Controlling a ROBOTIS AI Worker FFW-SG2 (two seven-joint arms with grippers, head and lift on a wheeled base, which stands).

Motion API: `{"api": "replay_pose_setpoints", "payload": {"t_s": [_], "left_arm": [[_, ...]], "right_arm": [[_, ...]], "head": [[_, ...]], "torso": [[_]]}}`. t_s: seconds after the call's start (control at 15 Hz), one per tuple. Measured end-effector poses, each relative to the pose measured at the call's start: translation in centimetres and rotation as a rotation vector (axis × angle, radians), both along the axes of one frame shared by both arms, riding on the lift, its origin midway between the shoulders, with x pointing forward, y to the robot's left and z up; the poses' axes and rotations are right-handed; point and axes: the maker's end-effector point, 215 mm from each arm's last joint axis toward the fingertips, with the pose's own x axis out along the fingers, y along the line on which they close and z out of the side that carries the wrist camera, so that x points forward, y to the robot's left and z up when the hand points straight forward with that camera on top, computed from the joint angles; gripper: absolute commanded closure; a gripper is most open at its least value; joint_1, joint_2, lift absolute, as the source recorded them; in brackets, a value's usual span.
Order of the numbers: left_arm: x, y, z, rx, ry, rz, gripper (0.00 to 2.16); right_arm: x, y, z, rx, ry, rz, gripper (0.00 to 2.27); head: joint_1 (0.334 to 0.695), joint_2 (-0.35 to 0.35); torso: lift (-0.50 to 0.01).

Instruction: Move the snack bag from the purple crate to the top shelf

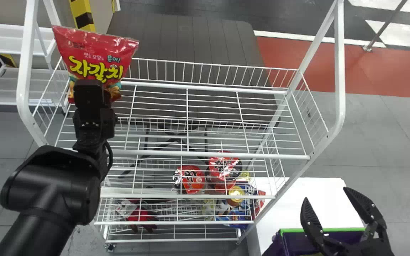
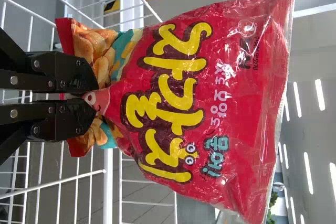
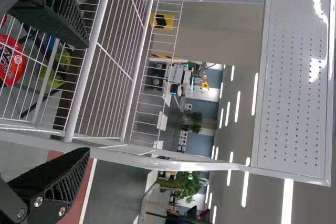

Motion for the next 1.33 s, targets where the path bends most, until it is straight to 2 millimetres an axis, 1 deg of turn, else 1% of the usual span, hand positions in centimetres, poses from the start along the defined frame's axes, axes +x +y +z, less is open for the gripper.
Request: {"api": "replay_pose_setpoints", "payload": {"t_s": [0.07, 0.27, 0.53, 0.8, 0.87, 0.93, 1.0, 1.07, 1.13, 1.2, 1.27, 1.33], "left_arm": [[0.1, -0.2, 0.0, -0.004, 0.001, -0.006, 0.61], [0.3, -0.4, 0.0, -0.009, 0.002, -0.013, 0.59], [0.4, -0.3, -0.6, -0.009, 0.015, -0.011, 0.59], [0.6, -0.4, -0.5, -0.015, 0.016, -0.011, 0.6], [0.8, -0.4, -0.5, -0.021, 0.016, -0.013, 0.9], [0.9, -0.5, -0.5, -0.03, 0.017, -0.019, 1.01], [1.0, -0.4, -0.5, -0.041, 0.02, -0.021, 1.07], [1.0, -0.2, -0.5, -0.05, 0.023, -0.017, 1.26], [1.0, 0.0, -0.6, -0.054, 0.026, -0.013, 1.26], [1.0, 0.1, -0.7, -0.053, 0.028, -0.007, 1.07], [0.9, 0.3, -0.8, -0.05, 0.029, -0.003, 0.69], [0.7, 0.6, -0.9, -0.044, 0.027, 0.003, 0.17]], "right_arm": [[0.0, 0.0, 0.0, -0.001, 0.0, 0.0, 0.12], [0.1, 0.0, -0.2, 0.001, 0.002, -0.001, 0.12], [0.2, -0.2, -0.5, 0.002, 0.005, -0.006, 0.12], [0.3, -0.5, -0.6, 0.001, 0.006, -0.011, 0.12], [0.4, -0.6, -0.7, 0.001, 0.006, -0.012, 0.12], [0.4, -0.6, -0.7, 0.0, 0.007, -0.013, 0.12], [0.4, -0.7, -0.7, -0.001, 0.007, -0.014, 0.12], [0.4, -0.8, -0.7, -0.001, 0.007, -0.015, 0.12], [0.5, -0.8, -0.7, -0.001, 0.008, -0.016, 0.12], [0.5, -0.8, -0.8, -0.001, 0.009, -0.015, 0.12], [0.6, -0.8, -0.8, -0.002, 0.01, -0.015, 0.12], [0.6, -0.7, -0.9, -0.001, 0.012, -0.014, 0.12]], "head": [[0.695, -0.156], [0.695, -0.16], [0.695, -0.161], [0.695, -0.164], [0.695, -0.165], [0.695, -0.165], [0.695, -0.167], [0.695, -0.165], [0.695, -0.163], [0.695, -0.161], [0.695, -0.159], [0.695, -0.156]], "torso": [[0.0], [0.0], [0.0], [0.0], [0.0], [0.0], [0.0], [0.0], [0.0], [0.0], [0.0], [0.0]]}}
